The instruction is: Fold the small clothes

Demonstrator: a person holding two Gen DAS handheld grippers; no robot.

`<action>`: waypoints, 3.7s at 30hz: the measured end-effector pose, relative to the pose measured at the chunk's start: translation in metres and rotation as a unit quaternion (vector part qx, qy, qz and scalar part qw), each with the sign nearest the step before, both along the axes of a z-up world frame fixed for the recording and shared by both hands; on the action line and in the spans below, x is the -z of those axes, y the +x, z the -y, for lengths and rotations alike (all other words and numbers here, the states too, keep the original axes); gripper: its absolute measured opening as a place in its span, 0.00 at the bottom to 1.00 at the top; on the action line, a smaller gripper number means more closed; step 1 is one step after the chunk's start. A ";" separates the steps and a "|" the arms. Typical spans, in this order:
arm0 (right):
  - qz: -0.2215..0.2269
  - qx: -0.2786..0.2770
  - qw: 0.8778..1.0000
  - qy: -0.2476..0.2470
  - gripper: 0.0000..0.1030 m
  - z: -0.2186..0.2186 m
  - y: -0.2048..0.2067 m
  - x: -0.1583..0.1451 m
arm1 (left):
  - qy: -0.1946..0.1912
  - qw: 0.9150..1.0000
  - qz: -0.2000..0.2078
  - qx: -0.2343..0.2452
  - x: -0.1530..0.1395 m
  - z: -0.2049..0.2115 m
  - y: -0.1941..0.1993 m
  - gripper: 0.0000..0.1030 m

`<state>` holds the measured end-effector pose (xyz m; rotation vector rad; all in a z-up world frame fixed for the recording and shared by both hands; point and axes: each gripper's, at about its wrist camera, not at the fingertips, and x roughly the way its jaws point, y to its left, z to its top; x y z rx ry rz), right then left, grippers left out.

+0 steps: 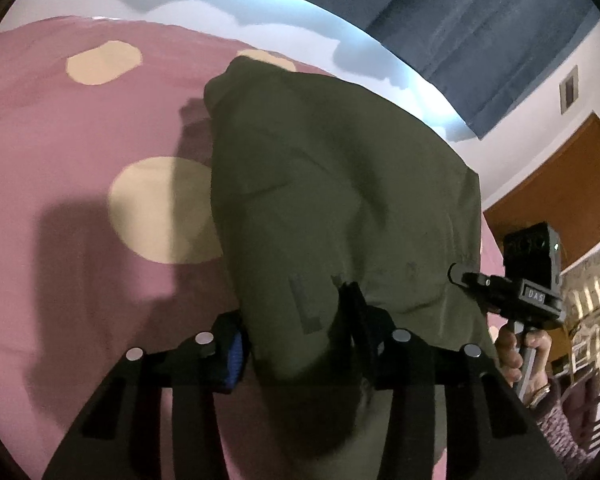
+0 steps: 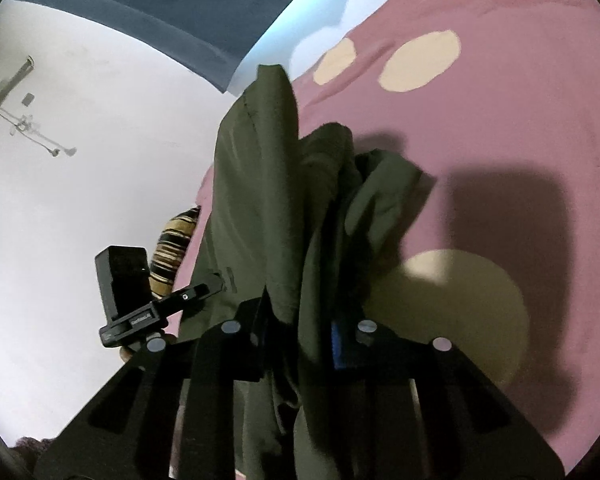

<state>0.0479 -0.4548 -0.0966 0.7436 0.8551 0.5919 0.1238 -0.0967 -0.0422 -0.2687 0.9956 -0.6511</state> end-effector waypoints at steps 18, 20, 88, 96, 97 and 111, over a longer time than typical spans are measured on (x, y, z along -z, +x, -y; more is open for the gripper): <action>-0.037 -0.007 0.996 0.077 0.28 -0.032 0.025 0.037 | -0.012 0.999 -0.005 -0.034 0.019 -0.046 0.007 0.53; -0.043 -0.002 0.996 0.077 0.37 -0.030 0.026 0.035 | -0.021 0.999 -0.005 -0.040 0.018 -0.049 0.005 0.63; -0.020 -0.002 0.995 0.102 0.35 -0.044 -0.098 0.048 | 0.082 0.990 0.089 -0.067 0.007 -0.056 -0.114 0.79; -0.008 0.025 0.993 0.117 0.42 -0.029 -0.120 0.047 | 0.102 0.984 0.108 -0.094 0.002 -0.055 -0.129 0.81; -0.007 0.028 0.993 0.118 0.43 -0.028 -0.123 0.047 | 0.105 0.984 0.109 -0.097 0.001 -0.054 -0.130 0.81; 0.024 0.050 0.998 0.012 0.66 -0.044 -0.148 0.028 | 0.172 0.961 0.141 -0.166 -0.017 -0.053 -0.178 0.82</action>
